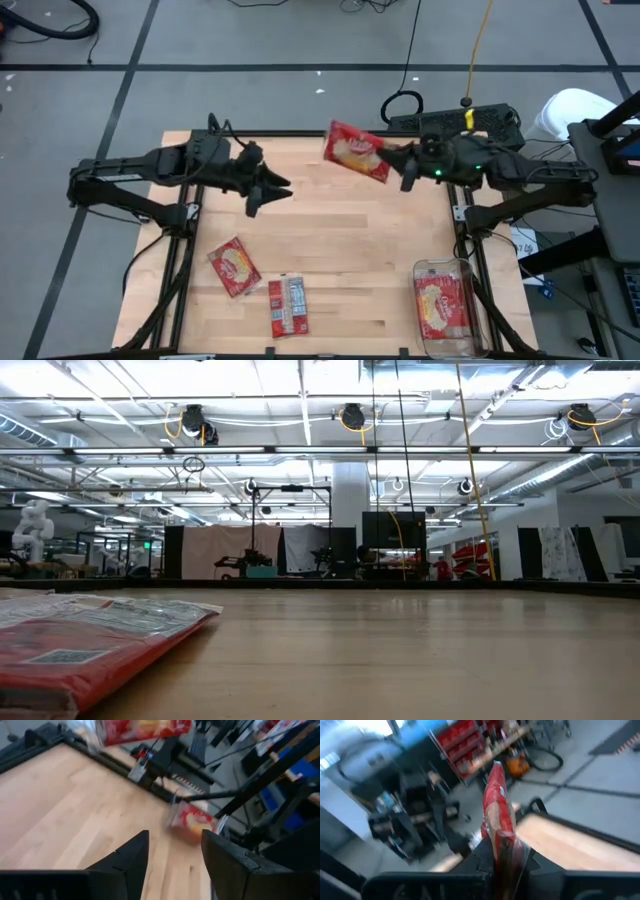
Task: Sort popcorn bags into baskets
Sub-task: Put the popcorn bag into the transparent bin
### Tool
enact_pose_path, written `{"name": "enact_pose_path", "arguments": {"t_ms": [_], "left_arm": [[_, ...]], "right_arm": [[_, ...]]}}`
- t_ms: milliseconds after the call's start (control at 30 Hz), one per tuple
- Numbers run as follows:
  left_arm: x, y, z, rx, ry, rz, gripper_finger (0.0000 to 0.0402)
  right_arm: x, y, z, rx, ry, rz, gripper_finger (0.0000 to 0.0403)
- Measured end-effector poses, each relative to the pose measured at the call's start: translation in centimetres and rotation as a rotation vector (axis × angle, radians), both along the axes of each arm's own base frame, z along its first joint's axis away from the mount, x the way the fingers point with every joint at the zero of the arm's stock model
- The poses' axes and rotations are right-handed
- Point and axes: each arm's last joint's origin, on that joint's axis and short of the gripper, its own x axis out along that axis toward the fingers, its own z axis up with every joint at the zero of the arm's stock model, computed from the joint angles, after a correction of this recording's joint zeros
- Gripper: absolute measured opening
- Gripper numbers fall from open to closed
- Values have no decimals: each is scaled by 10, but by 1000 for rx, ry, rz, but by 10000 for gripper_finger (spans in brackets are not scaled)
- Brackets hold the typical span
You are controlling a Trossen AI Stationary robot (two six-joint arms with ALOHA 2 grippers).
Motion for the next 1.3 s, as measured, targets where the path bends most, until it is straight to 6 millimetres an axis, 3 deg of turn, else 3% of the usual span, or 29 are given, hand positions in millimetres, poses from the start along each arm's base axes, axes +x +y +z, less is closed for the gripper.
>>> {"name": "enact_pose_path", "arguments": {"t_ms": [167, 400, 500, 733, 1000, 1100, 1300], "left_arm": [[33, 0, -1, -53, -119, 14, 184], [87, -6, -7, -76, -354, -8, 184], [107, -3, -16, -94, -426, 64, 184], [146, 6, -38, -164, -626, 233, 204], [168, 13, -63, -220, -764, 419, 270], [170, 16, -66, -223, -777, 440, 268], [171, 16, -67, -209, -764, 449, 228]], "right_arm": [[-9, -2, -15, -7, -158, -21, 12], [-8, -2, -57, 8, -467, -73, 12], [-10, -3, -68, -15, -576, -81, 12], [-10, -3, -82, -70, -571, -87, 12], [-11, -11, -90, -78, -578, -131, 12], [-12, -14, -89, -53, -600, -145, 12], [-19, -20, -83, -24, -666, -163, 12]]}}
